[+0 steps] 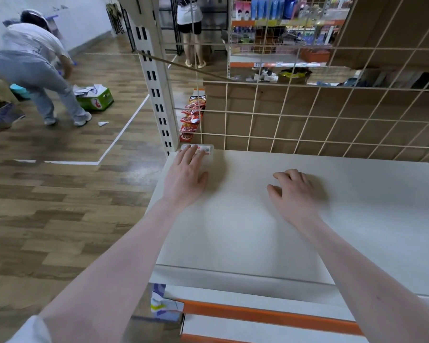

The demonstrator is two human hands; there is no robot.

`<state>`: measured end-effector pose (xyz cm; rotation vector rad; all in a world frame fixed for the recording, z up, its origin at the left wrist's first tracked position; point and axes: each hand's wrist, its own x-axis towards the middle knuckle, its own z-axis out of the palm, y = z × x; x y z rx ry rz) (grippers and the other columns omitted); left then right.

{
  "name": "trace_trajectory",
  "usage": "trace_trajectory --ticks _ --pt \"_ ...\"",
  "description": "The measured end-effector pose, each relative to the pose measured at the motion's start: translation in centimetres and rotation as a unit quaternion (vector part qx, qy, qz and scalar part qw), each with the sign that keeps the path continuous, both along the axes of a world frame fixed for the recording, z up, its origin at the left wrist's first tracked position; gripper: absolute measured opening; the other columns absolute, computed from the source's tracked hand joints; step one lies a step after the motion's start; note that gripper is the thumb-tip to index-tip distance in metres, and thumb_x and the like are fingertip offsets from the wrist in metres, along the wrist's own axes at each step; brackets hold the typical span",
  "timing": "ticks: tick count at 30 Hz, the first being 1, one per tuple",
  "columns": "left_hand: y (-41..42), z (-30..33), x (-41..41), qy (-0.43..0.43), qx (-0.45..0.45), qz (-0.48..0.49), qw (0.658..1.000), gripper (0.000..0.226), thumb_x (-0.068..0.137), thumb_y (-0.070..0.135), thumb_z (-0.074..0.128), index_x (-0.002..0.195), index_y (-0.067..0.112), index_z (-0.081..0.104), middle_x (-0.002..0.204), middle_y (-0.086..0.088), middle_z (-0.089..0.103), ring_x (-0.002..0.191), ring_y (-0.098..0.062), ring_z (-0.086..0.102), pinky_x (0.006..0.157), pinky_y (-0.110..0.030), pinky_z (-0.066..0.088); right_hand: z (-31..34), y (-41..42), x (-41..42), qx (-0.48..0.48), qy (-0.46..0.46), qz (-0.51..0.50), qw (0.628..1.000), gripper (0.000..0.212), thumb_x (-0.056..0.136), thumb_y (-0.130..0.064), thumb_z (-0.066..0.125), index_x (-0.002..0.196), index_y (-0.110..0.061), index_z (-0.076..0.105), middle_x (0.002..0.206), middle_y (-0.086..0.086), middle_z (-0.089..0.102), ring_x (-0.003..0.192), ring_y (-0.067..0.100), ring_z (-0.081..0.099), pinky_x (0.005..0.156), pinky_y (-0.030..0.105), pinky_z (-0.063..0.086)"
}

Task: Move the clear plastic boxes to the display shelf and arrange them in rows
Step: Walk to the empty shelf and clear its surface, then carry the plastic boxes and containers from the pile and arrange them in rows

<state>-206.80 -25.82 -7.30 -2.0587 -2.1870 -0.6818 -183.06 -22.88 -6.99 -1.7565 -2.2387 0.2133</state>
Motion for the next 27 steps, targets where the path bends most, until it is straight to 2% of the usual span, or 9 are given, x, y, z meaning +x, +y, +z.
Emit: trace_trajectory --ticks 3,7,12,16,21,27 --pt "-1.3 0.5 0.5 0.009 -0.016 -0.002 1.000 0.052 0.090 0.019 0.054 0.140 0.007 0.041 0.149 -0.014 0.035 0.140 -0.030 0.025 0.115 -0.035 0.019 0.3 -0.4 0.1 -0.013 0.020 -0.003 1.000 0.035 0.095 -0.029 0.047 0.126 -0.013 0.054 0.127 0.007 0.048 0.120 0.025 0.039 0.097 0.029 0.024" --pt "-3.7 0.6 1.3 0.003 -0.046 0.010 0.999 0.054 0.094 0.026 0.049 0.144 0.013 0.034 0.154 -0.008 0.025 0.142 -0.025 0.021 0.112 -0.033 0.021 0.4 -1.9 0.7 -0.009 0.031 -0.032 0.999 0.036 0.094 -0.026 0.047 0.129 -0.016 0.051 0.129 0.005 0.047 0.121 0.024 0.039 0.095 0.030 0.030" --pt "-6.2 1.0 2.7 -0.008 -0.082 0.025 0.996 0.053 0.093 0.028 0.046 0.142 0.012 0.035 0.150 -0.009 0.030 0.137 -0.026 0.026 0.107 -0.031 0.025 0.7 -4.3 2.1 -0.024 0.083 -0.072 0.994 0.040 0.092 -0.022 0.051 0.131 -0.015 0.050 0.134 0.005 0.044 0.121 0.024 0.042 0.088 0.031 0.039" --pt "-7.2 1.3 4.0 -0.017 -0.091 0.023 0.995 0.052 0.094 0.033 0.044 0.142 0.014 0.034 0.149 -0.009 0.031 0.137 -0.025 0.026 0.107 -0.030 0.025 1.1 -6.1 3.4 -0.004 0.111 -0.108 0.988 0.040 0.089 -0.020 0.056 0.128 -0.015 0.054 0.129 0.010 0.049 0.106 0.030 0.056 0.087 0.035 0.043" --pt "-7.8 1.9 6.5 -0.012 -0.085 -0.007 0.996 0.053 0.095 0.033 0.044 0.143 0.015 0.032 0.148 -0.011 0.032 0.135 -0.027 0.029 0.106 -0.031 0.028 1.5 -8.9 5.5 0.023 0.119 -0.151 0.981 0.039 0.090 -0.022 0.056 0.129 -0.016 0.053 0.126 0.009 0.051 0.112 0.030 0.050 0.087 0.036 0.041" --pt "-7.9 3.2 10.5 -0.014 -0.060 -0.040 0.997 0.050 0.085 0.020 0.061 0.131 0.005 0.050 0.131 -0.023 0.049 0.118 -0.041 0.046 0.097 -0.041 0.039 2.6 -11.2 8.8 0.058 0.095 -0.169 0.979 0.042 0.091 -0.022 0.056 0.131 -0.011 0.050 0.125 0.013 0.053 0.118 0.030 0.044 0.092 0.035 0.035"
